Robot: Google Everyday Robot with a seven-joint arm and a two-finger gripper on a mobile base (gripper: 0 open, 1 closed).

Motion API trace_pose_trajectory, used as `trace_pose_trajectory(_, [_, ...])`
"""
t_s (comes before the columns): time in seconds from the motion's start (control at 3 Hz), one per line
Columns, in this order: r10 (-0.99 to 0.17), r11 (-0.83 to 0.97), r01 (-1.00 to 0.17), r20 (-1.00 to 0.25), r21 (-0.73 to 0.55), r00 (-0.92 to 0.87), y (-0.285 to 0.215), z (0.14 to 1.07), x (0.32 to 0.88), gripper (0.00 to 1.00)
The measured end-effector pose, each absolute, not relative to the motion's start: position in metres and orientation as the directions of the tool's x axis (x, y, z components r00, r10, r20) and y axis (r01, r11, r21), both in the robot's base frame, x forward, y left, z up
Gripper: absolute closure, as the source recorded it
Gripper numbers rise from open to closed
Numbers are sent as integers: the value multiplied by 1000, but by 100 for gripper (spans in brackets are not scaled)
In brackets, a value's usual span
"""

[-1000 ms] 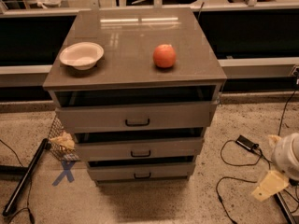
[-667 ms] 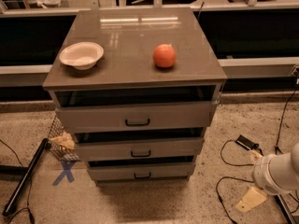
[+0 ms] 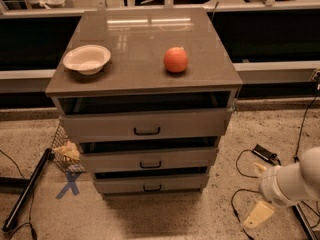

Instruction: Open bottom drawer

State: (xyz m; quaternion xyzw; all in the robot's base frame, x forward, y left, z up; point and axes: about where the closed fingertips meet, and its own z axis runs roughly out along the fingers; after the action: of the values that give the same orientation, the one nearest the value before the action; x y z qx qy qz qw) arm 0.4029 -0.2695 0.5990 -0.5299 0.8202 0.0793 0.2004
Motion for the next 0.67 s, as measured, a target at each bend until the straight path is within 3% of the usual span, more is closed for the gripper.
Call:
trace_pose_trajectory(0.33, [-782, 312, -950, -566, 8, -261, -203, 549, 393, 0])
trace_pose_trajectory(0.67, [-679, 212, -977, -720, -7, -142, -151, 527, 395, 0])
